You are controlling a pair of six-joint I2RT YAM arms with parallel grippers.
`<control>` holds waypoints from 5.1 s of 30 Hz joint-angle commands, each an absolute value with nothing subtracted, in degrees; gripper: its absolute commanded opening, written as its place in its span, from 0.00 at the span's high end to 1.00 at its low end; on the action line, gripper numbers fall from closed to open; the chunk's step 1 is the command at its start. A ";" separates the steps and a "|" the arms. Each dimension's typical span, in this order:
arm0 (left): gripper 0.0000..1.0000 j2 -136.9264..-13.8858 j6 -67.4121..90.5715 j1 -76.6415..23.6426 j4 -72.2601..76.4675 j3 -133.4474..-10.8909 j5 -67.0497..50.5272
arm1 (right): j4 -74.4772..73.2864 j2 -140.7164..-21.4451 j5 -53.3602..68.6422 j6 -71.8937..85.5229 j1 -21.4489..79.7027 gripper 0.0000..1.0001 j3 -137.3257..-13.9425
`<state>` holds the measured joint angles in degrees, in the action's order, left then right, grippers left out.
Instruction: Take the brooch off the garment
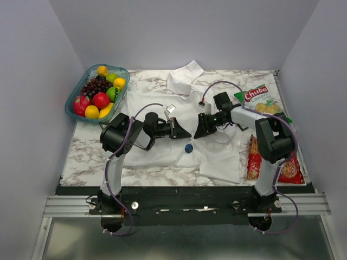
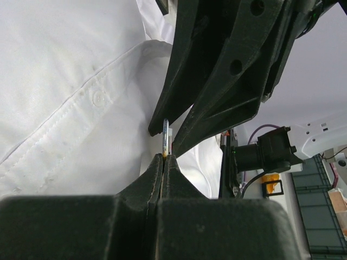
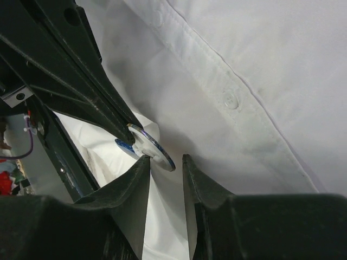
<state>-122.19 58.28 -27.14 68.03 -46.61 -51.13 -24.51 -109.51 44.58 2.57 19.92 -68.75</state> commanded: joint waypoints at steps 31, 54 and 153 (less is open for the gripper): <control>1.00 -106.44 -9.55 -31.20 4.00 -60.46 -46.69 | -37.53 -95.28 30.51 -13.10 19.69 0.56 -75.32; 1.00 -110.57 -69.18 -37.18 -38.76 -84.02 -18.54 | -30.94 -85.17 18.37 -14.94 15.29 0.55 -70.84; 1.00 -109.34 63.72 -15.12 53.43 -81.12 -65.30 | -3.87 -98.96 56.69 20.03 18.28 0.52 -93.07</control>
